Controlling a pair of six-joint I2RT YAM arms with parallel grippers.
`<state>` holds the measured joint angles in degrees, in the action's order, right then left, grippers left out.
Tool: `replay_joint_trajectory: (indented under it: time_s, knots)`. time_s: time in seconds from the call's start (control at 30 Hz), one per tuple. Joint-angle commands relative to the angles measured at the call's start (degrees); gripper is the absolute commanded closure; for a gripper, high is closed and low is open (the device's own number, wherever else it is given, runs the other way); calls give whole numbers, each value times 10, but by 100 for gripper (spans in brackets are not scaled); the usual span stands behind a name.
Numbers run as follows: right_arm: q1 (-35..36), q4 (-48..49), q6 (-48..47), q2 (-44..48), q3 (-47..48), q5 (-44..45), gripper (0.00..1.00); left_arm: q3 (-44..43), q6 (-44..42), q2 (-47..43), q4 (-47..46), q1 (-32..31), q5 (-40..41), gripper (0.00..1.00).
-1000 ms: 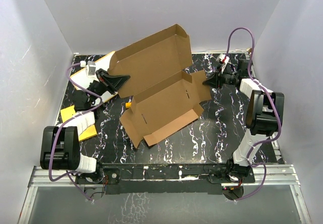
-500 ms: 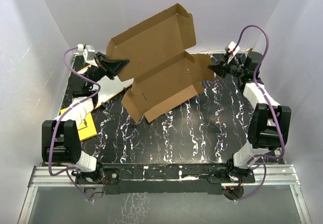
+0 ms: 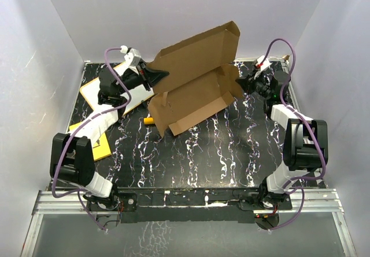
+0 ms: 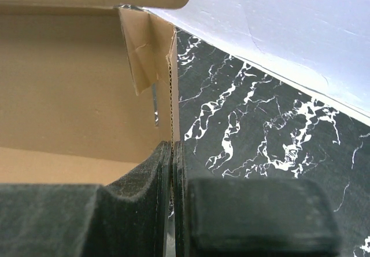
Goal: Fold the paper box
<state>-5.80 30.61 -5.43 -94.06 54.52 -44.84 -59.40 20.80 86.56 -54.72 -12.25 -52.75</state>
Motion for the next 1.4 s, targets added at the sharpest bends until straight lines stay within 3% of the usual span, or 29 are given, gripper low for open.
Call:
replay_joint_trajectory:
  time_s: [0.0,0.53,0.93,1.07,1.37]
  knots:
    - [-1,132,30,20,-21,35,92,-31,-57,5,62,-8,-2,100]
    - [-3,189,0,55,-174,-66,92,48,-11,8,-1,-43,5,100]
    - [-4,78,-59,70,-183,-109,91,78,-7,-18,-9,-48,11,100]
    - [-12,24,-73,62,-156,-126,88,87,-12,-30,-8,-48,2,100]
    - [-56,-120,-162,54,-94,-214,66,102,-53,-54,37,-48,-9,100]
